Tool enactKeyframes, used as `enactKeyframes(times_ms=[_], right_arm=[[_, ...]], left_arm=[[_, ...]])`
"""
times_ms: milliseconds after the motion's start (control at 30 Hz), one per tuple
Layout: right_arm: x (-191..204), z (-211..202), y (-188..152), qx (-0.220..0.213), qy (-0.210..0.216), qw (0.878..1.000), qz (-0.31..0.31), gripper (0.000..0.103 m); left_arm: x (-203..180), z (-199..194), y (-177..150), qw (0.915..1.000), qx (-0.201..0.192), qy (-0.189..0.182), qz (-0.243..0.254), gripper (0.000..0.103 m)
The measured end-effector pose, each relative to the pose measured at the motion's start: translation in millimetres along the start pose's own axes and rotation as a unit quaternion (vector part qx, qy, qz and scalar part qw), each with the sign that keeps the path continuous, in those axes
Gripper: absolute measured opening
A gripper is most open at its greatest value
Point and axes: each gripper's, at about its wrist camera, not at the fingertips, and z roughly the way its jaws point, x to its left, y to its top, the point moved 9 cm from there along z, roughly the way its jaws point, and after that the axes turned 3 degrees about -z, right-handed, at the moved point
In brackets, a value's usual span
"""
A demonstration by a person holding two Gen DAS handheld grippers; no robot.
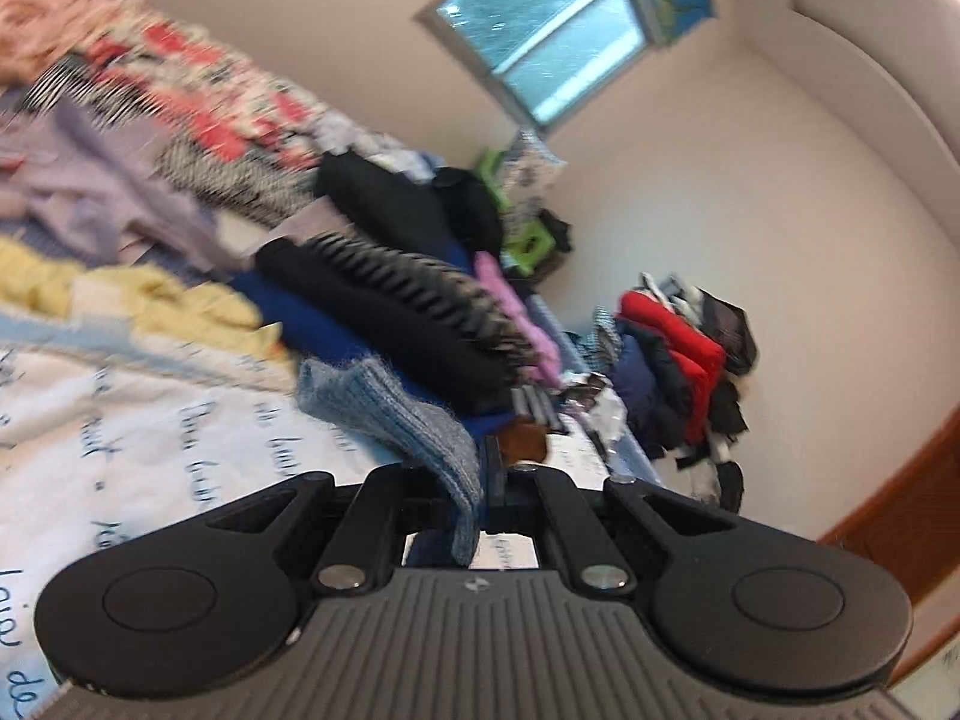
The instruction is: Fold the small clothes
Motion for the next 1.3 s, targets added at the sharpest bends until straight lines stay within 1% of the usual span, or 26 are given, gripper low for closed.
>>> enactKeyframes(times_ms=[133,300,400,600,700,800,933,1033,1100,1300], right_arm=[[-8,-5,-2,-0.004,-0.004,1.000,0.009,0.097],[-17,-12,-4,-0.008,-0.010,1.000,0.023,0.097],[-23,-16,-6,-0.010,-0.014,0.999,0.031,0.097],[-35,-22,-13,-0.009,-0.014,0.998,0.059,0.097],[-39,-24,-16,-0.008,-0.015,0.997,0.069,0.097],[-41,-25,-18,-0.008,-0.013,0.997,0.081,0.097],[-43,-26,-20,-0.008,-0.011,0.996,0.089,0.097],[-45,-29,-20,-0.009,-0.011,0.996,0.089,0.097],[-46,-31,-21,-0.009,-0.011,0.996,0.091,0.097],[-52,-34,-27,-0.003,-0.012,0.994,0.108,0.097]], left_arm=[[-51,-8,-18,0.9987,0.001,-0.017,0.048,0.005],[-102,-21,-50,0.9957,0.019,-0.056,0.071,0.005],[-134,-33,-66,0.9927,0.014,-0.080,0.088,0.005],[-196,-59,-82,0.9845,-0.006,-0.130,0.118,0.005],[-221,-66,-94,0.9797,0.000,-0.152,0.130,0.005],[-239,-65,-117,0.9753,0.023,-0.167,0.143,0.005],[-247,-52,-158,0.9722,0.059,-0.174,0.145,0.005],[-254,-41,-192,0.9684,0.086,-0.176,0.154,0.005],[-257,-34,-216,0.9638,0.107,-0.182,0.163,0.005],[-284,-33,-288,0.9443,0.155,-0.208,0.202,0.005]])
